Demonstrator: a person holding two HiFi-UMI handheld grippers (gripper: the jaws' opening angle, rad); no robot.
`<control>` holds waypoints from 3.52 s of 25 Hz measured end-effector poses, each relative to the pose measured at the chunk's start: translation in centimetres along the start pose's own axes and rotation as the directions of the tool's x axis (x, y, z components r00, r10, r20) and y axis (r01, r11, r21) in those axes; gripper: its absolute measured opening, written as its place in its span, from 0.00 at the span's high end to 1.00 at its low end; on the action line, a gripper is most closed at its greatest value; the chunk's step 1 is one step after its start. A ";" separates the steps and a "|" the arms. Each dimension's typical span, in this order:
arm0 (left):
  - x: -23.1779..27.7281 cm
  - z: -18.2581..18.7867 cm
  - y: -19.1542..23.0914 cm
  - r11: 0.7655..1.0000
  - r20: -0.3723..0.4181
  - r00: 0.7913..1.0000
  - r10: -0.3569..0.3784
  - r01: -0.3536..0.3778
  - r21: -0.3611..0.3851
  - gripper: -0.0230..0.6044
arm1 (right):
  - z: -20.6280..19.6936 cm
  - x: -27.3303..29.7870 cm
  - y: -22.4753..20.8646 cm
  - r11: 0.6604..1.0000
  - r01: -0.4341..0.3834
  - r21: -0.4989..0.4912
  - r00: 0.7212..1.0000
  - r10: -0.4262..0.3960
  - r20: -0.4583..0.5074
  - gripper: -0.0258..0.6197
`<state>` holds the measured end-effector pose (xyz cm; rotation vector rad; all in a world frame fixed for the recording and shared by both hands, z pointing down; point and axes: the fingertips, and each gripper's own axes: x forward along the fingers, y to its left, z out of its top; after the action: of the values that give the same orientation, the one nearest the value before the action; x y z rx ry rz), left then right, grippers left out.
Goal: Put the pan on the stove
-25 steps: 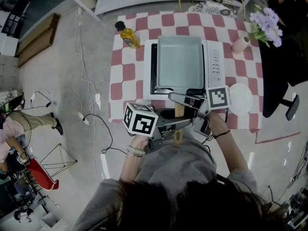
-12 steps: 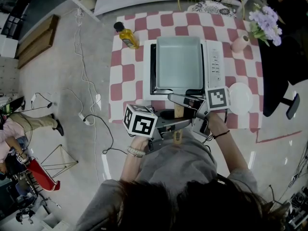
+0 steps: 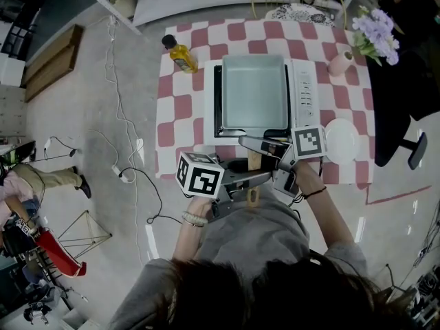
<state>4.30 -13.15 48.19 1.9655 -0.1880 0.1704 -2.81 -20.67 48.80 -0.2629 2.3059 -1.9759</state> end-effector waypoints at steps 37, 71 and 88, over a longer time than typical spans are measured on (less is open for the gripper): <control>-4.4 1.3 0.6 0.993 0.154 0.982 0.108 -0.115 0.038 0.61 | 0.7 -2.7 -0.3 0.996 0.085 -0.029 0.991 -0.082 0.109 0.57; -8.8 2.1 -2.0 0.861 0.430 0.875 0.224 -0.384 0.334 0.88 | 0.8 -8.8 3.8 0.930 0.226 -0.291 0.929 -0.115 0.353 0.89; -10.0 2.8 -2.6 0.666 0.536 0.780 0.322 -0.589 0.457 0.91 | 1.8 -12.4 5.7 0.666 0.451 -0.594 0.858 -0.140 0.494 0.92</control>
<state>-4.85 -14.21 42.65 2.5492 -1.0562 0.1567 9.22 -19.17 42.34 -1.0734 2.6936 -0.8578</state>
